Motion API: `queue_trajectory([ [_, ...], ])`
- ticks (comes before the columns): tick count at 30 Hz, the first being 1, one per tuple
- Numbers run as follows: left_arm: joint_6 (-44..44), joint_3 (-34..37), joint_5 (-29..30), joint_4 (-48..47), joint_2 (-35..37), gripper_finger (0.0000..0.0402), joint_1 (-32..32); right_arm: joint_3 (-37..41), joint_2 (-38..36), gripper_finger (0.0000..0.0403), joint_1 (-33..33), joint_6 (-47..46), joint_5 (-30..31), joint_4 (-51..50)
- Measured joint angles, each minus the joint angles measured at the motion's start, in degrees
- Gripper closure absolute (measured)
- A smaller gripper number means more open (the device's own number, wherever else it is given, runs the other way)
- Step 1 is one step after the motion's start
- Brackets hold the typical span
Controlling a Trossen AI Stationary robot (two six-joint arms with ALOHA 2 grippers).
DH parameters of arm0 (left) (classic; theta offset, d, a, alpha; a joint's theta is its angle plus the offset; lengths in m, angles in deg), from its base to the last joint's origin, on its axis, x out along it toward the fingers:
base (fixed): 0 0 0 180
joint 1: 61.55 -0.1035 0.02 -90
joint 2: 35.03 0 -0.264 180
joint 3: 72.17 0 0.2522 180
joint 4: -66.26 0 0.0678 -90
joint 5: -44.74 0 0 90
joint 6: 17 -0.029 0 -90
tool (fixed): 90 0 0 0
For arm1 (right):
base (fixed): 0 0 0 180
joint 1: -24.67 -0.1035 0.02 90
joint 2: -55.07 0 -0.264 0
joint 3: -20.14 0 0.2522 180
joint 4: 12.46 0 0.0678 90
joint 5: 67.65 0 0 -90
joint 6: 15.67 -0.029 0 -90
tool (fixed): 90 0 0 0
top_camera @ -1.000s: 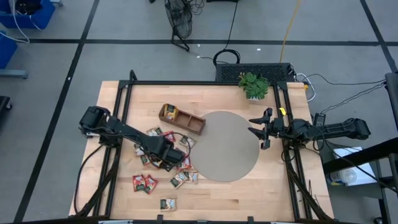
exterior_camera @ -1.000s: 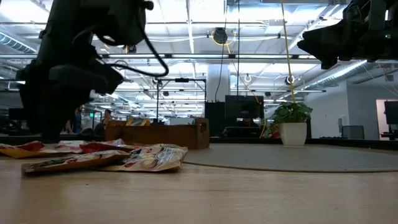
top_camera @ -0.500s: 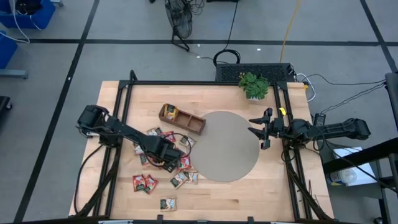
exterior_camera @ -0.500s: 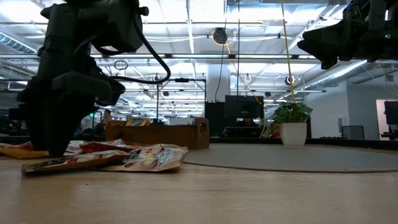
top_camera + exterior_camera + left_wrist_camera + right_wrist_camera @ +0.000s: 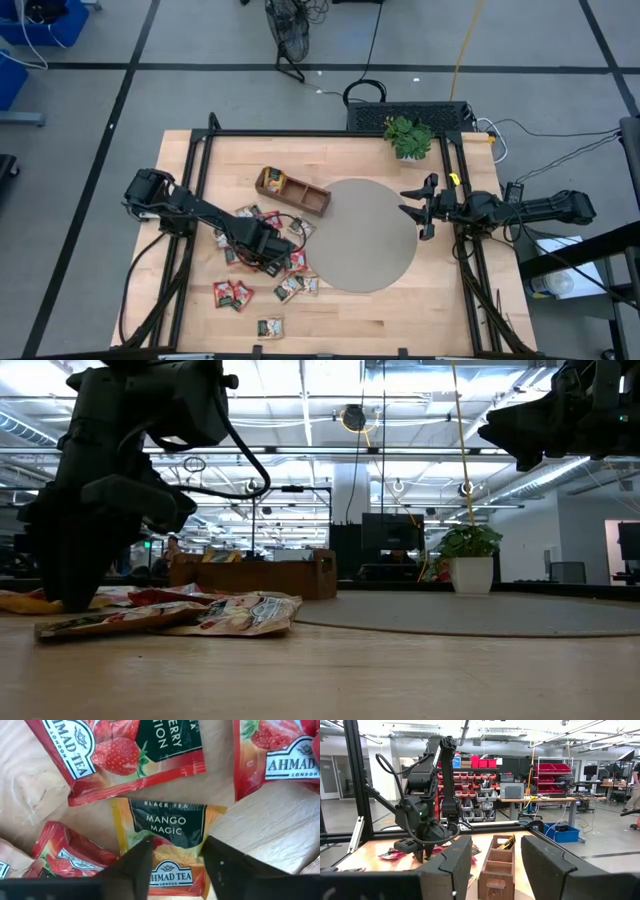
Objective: Pick & Place Tea
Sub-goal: Put the yellow tea bag into the left section of the wooden organizer
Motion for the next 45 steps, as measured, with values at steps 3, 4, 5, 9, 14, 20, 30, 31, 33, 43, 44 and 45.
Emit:
queue_trajectory([
  [3,-0.43,-0.17,-0.93,0.17,-0.07,0.0285,-0.39,-0.02,0.02,0.0248,-0.01,0.00,-0.01,0.00],
  [4,-1.25,-0.53,-1.72,-0.23,-0.05,0.0297,-0.62,-0.02,0.02,0.0248,0.00,0.00,-0.01,0.00],
  [5,-1.97,-0.97,-2.79,-0.70,-0.06,0.0309,-0.86,0.00,0.02,0.0248,-0.01,0.00,0.01,0.00],
  [9,-5.04,-4.64,-3.99,-5.30,-0.50,0.0351,-1.33,0.00,0.02,0.0248,-0.01,0.00,0.00,0.00],
  [14,-9.65,-12.45,1.18,-12.70,-0.39,0.0395,-1.36,-0.02,0.01,0.0248,-0.01,0.00,0.01,0.00],
  [20,-13.79,-21.31,18.10,-22.77,-0.28,0.0383,-1.34,-0.02,0.00,0.0248,-0.01,0.00,0.00,0.02],
  [30,-11.68,-22.02,44.70,-28.54,-0.21,0.0397,-6.72,0.00,0.02,0.0248,-0.01,0.00,0.01,0.00],
  [31,-11.16,-21.61,46.49,-27.55,-0.20,0.0398,-7.59,-0.01,0.01,0.0248,0.00,0.00,0.00,0.01],
  [33,-10.01,-20.67,49.99,-25.16,-0.17,0.0395,-9.47,-0.02,0.02,0.0248,-0.01,0.00,-0.01,0.00],
  [43,-8.74,-13.81,64.74,-10.04,-0.13,0.0394,-14.83,-0.02,0.02,0.0248,-0.01,0.00,0.00,0.00],
  [44,-8.67,-12.77,65.86,-8.17,-0.13,0.0392,-14.82,-0.02,0.02,0.0248,0.00,0.00,0.00,0.00],
  [45,-8.27,-11.68,66.86,-6.72,-0.13,0.0389,-14.71,-0.01,0.02,0.0248,-0.01,0.00,-0.01,0.00],
])
